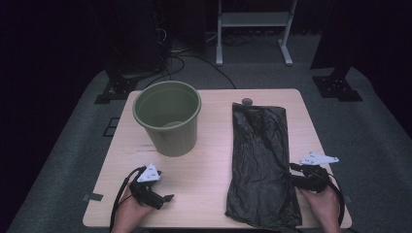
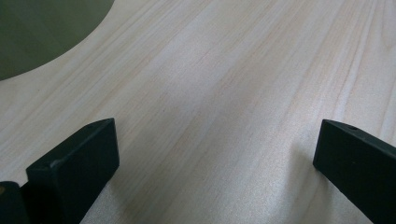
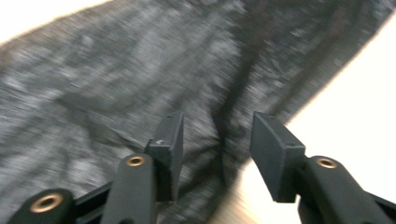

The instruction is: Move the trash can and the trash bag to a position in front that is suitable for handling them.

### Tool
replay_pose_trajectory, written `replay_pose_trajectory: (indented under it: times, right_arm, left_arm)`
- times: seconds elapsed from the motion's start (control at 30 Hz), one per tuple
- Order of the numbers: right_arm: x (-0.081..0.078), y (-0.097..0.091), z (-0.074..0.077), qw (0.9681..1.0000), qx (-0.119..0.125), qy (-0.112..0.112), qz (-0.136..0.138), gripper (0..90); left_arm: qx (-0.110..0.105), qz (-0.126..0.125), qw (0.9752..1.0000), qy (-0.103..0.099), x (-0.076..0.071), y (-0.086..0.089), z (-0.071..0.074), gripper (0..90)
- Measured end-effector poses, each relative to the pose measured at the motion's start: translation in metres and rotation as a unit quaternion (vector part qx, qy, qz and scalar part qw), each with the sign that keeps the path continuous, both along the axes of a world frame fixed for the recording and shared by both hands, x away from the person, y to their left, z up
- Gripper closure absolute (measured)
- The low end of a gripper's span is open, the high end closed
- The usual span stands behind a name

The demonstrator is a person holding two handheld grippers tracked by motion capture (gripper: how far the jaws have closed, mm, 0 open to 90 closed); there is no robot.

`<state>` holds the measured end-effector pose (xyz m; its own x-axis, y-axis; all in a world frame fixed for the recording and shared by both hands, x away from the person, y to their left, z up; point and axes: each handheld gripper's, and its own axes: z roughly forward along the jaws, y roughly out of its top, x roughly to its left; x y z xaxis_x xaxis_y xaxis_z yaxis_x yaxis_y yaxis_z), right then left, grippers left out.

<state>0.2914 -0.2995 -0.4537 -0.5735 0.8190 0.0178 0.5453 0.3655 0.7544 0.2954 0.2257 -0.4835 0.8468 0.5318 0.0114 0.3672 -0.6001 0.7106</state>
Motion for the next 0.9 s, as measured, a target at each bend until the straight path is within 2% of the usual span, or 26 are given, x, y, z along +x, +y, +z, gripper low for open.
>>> replay_pose_trajectory:
  times: [0.37, 0.57, 0.7, 0.9]
  right_arm:
    - [0.005, 0.064, 0.010, 0.9983, 0.003, 0.008, 0.057, 34.8]
    - [0.012, 0.101, 0.005, 0.9964, 0.001, 0.014, 0.084, 28.0]
    - [0.019, 0.123, -0.001, 0.9948, -0.001, 0.022, 0.099, 27.4]
    - [0.023, 0.142, -0.012, 0.9935, -0.010, 0.032, 0.109, 27.1]
  left_arm:
    - [0.000, 0.000, 1.0000, 0.000, 0.000, 0.000, 0.000, 0.0]
    - [0.000, 0.000, 1.0000, 0.000, 0.000, 0.000, 0.000, 0.0]
    - [0.000, 0.000, 1.0000, 0.000, 0.000, 0.000, 0.000, 0.0]
    - [0.000, 0.000, 1.0000, 0.000, 0.000, 0.000, 0.000, 0.0]
